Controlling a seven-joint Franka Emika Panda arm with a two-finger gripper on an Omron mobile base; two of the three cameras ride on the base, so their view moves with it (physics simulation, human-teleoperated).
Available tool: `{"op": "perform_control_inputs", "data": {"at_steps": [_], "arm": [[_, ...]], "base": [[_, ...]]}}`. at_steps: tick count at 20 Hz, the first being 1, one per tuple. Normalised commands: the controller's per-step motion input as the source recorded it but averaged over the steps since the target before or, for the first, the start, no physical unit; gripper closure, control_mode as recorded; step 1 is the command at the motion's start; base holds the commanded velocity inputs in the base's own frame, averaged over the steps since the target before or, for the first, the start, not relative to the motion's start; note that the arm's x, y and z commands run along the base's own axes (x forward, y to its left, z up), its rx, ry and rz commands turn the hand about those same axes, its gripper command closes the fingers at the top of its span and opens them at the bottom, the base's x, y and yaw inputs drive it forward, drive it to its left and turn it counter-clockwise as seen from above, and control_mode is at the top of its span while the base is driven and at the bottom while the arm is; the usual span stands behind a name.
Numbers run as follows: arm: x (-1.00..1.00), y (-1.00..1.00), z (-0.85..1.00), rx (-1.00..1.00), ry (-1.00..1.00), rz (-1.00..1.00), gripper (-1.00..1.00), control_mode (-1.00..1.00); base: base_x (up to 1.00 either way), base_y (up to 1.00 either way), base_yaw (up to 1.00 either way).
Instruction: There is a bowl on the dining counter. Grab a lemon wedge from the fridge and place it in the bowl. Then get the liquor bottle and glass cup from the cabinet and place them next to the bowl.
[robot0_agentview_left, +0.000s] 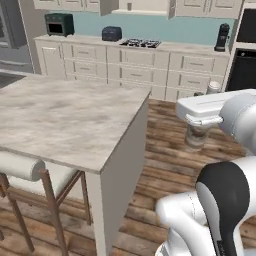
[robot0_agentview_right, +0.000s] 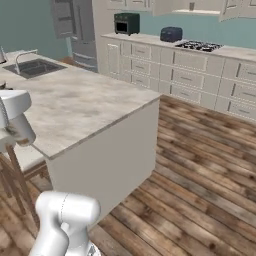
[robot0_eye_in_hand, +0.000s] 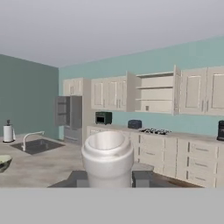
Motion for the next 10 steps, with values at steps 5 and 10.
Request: {"op": "perform_control_inputs", "data": {"at_steps": [5, 10], "arm": [[0.00, 0.00, 0.00, 0.00, 0.00, 0.00, 1.00, 1.00], [0.00, 0.00, 0.00, 0.00, 0.00, 0.00, 1.00, 1.00]], "base": [[-0.07, 1.00, -0.20], [0.00, 1.00, -0.21]]}}
